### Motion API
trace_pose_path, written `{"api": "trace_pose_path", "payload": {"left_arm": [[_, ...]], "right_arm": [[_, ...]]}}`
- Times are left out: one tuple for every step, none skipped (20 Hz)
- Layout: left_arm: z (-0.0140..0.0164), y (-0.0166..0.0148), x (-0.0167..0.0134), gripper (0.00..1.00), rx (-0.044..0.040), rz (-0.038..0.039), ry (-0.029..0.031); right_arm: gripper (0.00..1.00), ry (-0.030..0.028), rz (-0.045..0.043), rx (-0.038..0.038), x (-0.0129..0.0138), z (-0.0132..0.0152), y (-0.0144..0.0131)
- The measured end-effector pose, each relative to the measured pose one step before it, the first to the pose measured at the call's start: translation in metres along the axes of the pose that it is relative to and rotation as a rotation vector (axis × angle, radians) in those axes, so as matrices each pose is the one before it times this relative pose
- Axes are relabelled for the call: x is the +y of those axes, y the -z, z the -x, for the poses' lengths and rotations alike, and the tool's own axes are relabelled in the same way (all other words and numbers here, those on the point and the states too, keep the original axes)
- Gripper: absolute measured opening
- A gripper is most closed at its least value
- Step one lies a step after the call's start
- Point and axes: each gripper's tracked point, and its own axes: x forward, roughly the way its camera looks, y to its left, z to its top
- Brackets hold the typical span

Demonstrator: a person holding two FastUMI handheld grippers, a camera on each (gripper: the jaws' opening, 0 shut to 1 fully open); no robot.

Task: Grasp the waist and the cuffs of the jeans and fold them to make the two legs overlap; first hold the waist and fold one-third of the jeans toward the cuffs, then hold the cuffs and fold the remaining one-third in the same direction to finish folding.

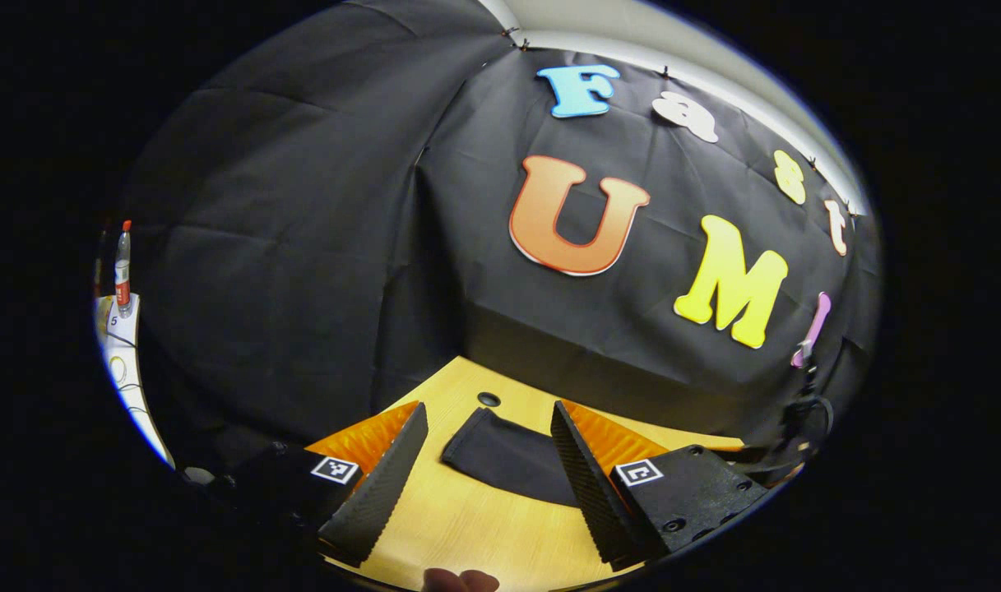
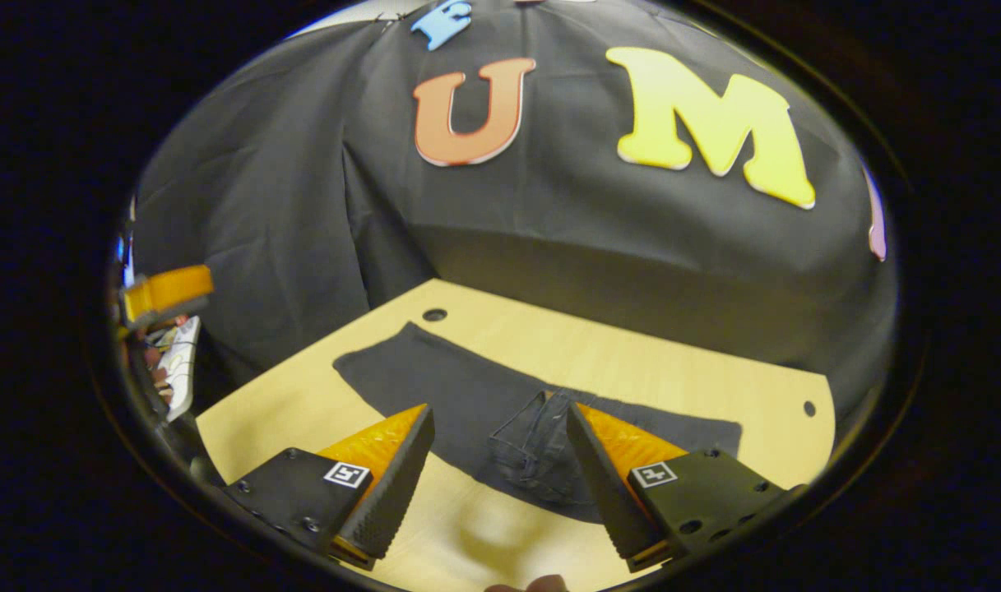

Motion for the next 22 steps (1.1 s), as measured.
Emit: {"api": "trace_pose_path", "payload": {"left_arm": [[-0.00882,0.00853,0.00151,0.97,0.02952,0.0226,0.00272],[-0.00819,0.01029,0.00139,0.98,0.0343,0.03934,0.00918],[-0.01145,0.01136,-0.00197,0.97,0.04099,0.05189,0.01197],[-0.01012,0.0123,0.00046,0.97,0.0407,0.06663,0.01103],[-0.01348,0.01163,0.00216,0.97,0.0387,0.07573,0.00043],[-0.01506,0.01208,0.00544,0.98,0.04195,0.08065,-0.00253],[-0.01214,0.01139,0.00765,0.98,0.04431,0.0972,-0.00095],[-0.01298,0.00924,0.00354,0.97,0.0326,0.09686,0.00633],[-0.01363,0.00902,0.00425,0.98,0.02392,0.08258,-0.0033],[-0.0108,0.00398,0.00612,0.97,0.01723,0.06443,-0.0066],[-0.01127,0.00141,0.00549,0.97,0.01091,0.06022,-0.00497],[-0.00841,-0.00056,0.00373,0.97,0.00507,0.05518,-0.00382],[-0.00764,-0.00291,0.00297,0.97,0.00665,0.04944,-0.00339],[-0.00458,-0.00346,0.00428,0.97,0.00099,0.03145,-0.00335],[-0.00558,-0.00043,0.00788,0.97,0.00449,0.01188,-0.01038],[-0.00537,-0.00174,0.00581,0.97,0.00586,0.00785,-0.01061],[-0.0051,0.00028,0.00148,0.97,0.01185,0.01207,-0.003],[-0.00215,-0.00036,-0.00274,0.97,0.00251,0.01912,0.0149],[-0.00256,-0.001,-0.00248,1.0,-0.00564,0.01233,0.00655],[-0.00312,-0.00136,-0.00227,0.95,-0.00532,0.00304,0.00168],[-0.00733,0.00178,0.00057,0.95,0.00869,0.00236,-0.01182],[-0.00549,-0.00503,-0.00335,0.93,-0.00912,0.01351,0.00775]], "right_arm": [[0.99,0.00411,0.00449,-0.02165,-0.00768,0.01753,-0.01163],[0.99,0.00584,-0.0025,-0.01529,-0.00722,0.0198,-0.01143],[0.99,0.00739,-0.00746,-0.01209,-0.00909,0.02008,-0.01161],[0.99,0.01301,-0.00334,-0.00867,-0.01065,0.01643,-0.00863],[0.99,0.01588,0.007,-0.01089,-0.01111,0.01492,-0.00895],[0.99,0.01692,0.00845,-0.00808,-0.00941,0.01164,-0.00707],[0.99,0.02044,0.00675,-0.00764,-0.01154,0.01243,-0.00635],[0.99,0.02017,-0.00107,-0.00387,-0.0106,0.00974,-0.0048],[0.99,0.02248,-0.00952,0.00097,-0.01139,0.00971,-0.00319],[0.99,0.02005,-0.00766,0.00235,-0.00992,0.00641,-0.00055],[0.99,0.02139,-0.00228,0.00391,-0.00979,0.00521,-0.0001],[0.99,0.02007,0.00292,0.00505,-0.00998,0.00346,0.00147],[0.99,0.01638,0.00039,0.00717,-0.00761,0.00283,0.0021],[0.99,0.01267,-0.00346,0.01293,-0.00599,0.00242,0.00507],[0.99,0.00934,-0.00906,0.01301,-0.00358,0.00079,0.00362],[0.99,0.00703,-0.01046,0.01081,-0.00497,0.00128,0.00473],[0.99,0.01016,-0.01143,0.00826,-0.00496,0.00183,0.00272],[0.99,0.01857,-0.0099,-0.0015,-0.00711,0.00009,0.00002],[0.99,0.0212,-0.00864,-0.00877,-0.00657,0.00057,-0.0029],[0.99,0.01617,-0.00594,-0.01006,-0.00423,-0.00098,-0.00247],[0.99,0.00984,-0.00459,-0.00543,-0.00285,0.00035,-0.00255],[0.99,0.00461,0.00289,0.0047,-0.00106,-0.00053,0.00043]]}}
